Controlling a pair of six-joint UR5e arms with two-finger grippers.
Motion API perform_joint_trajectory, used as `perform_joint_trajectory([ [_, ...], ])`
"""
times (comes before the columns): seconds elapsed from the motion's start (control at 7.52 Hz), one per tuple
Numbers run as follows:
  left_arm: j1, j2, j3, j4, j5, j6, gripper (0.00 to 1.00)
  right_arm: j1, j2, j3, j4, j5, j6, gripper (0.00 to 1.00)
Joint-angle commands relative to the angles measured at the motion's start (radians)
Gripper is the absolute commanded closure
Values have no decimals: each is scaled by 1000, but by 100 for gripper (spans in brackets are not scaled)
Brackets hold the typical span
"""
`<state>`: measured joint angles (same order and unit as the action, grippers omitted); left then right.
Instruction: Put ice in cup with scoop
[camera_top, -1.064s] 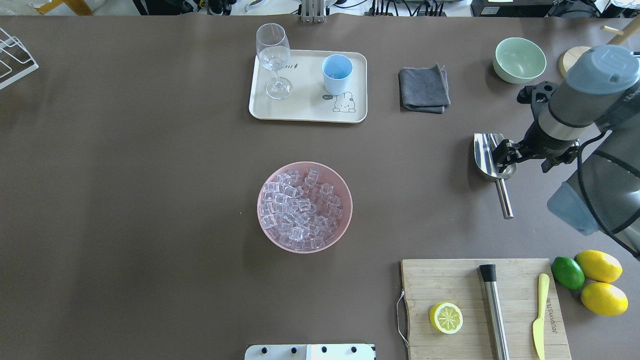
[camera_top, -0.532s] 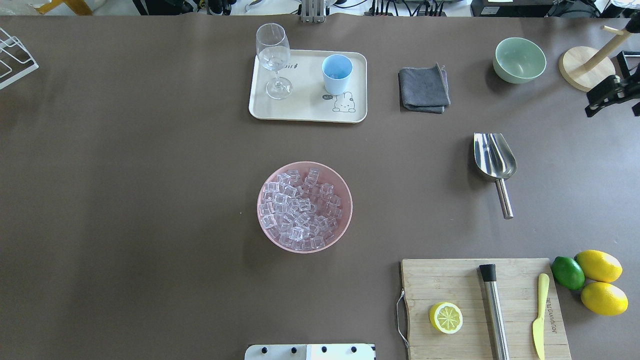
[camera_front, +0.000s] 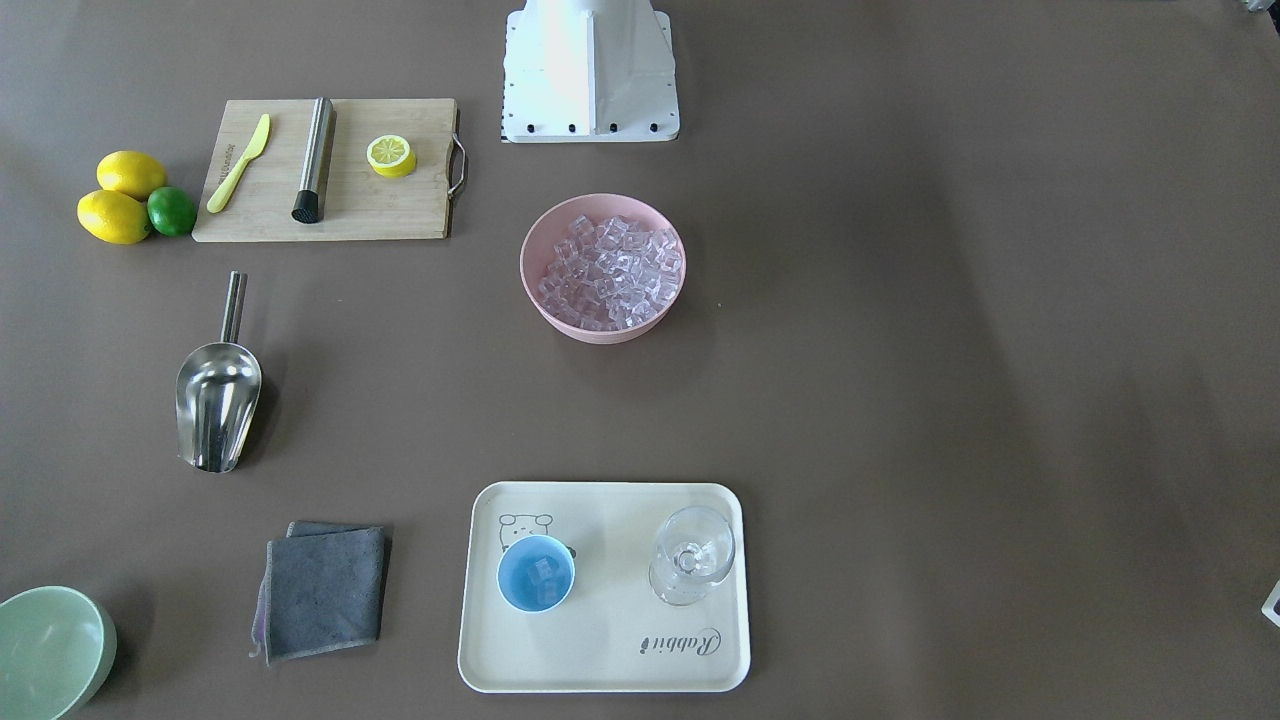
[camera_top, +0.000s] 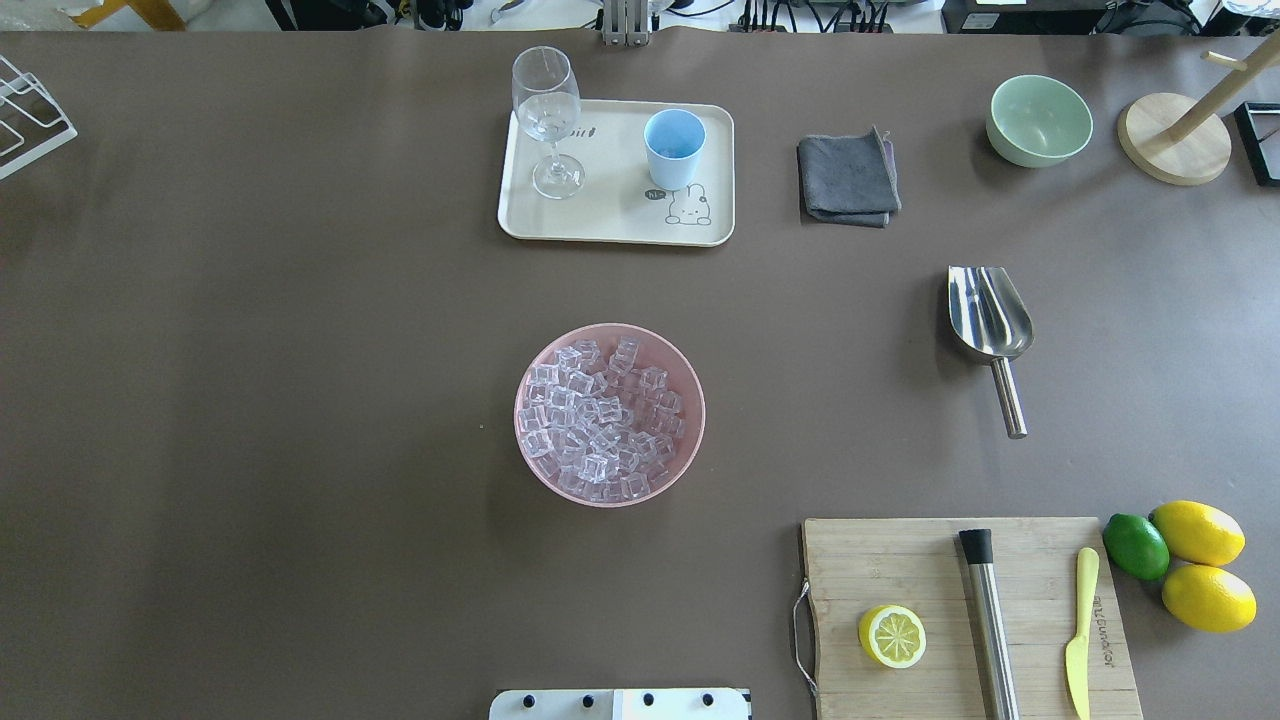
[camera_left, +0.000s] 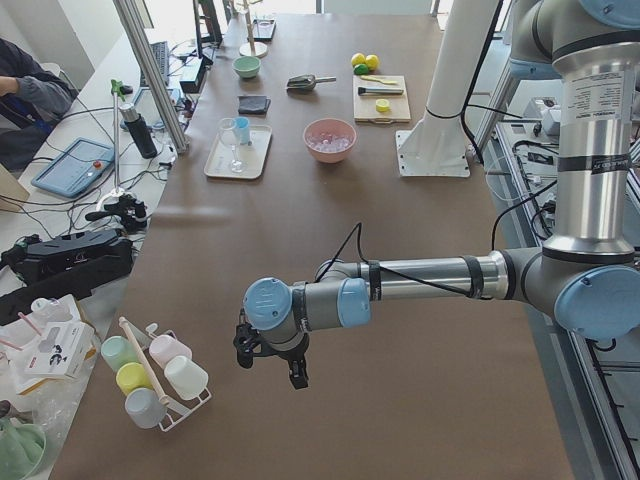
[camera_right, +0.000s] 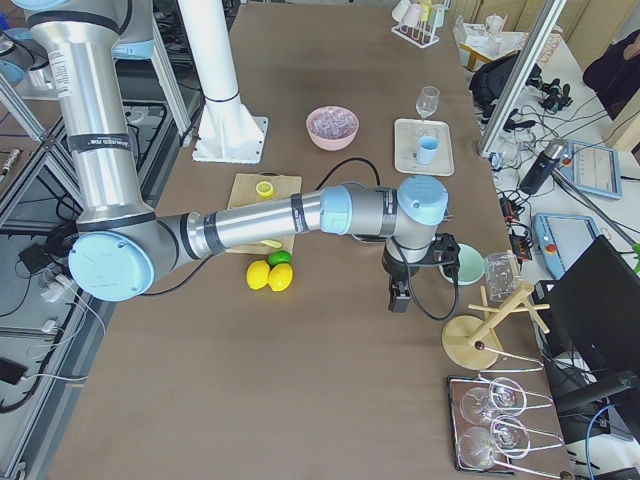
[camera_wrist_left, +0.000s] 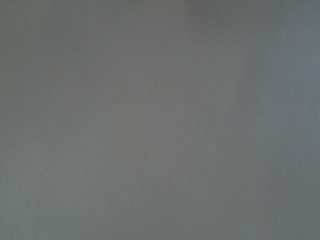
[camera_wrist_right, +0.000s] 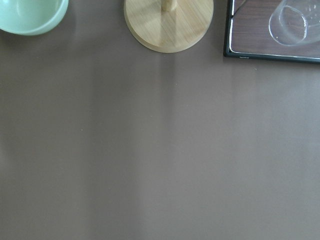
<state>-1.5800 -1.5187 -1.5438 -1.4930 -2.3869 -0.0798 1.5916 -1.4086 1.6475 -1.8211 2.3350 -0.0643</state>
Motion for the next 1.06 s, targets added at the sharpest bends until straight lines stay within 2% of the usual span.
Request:
perform_joint_trajectory([
  [0.0,0,0,-1,0,0,0,2,54,-58,-106,11,7,-175,0],
  [0.93,0,-1,1,-1,0,0,2,53,-81,-94,13,6,-170,0],
])
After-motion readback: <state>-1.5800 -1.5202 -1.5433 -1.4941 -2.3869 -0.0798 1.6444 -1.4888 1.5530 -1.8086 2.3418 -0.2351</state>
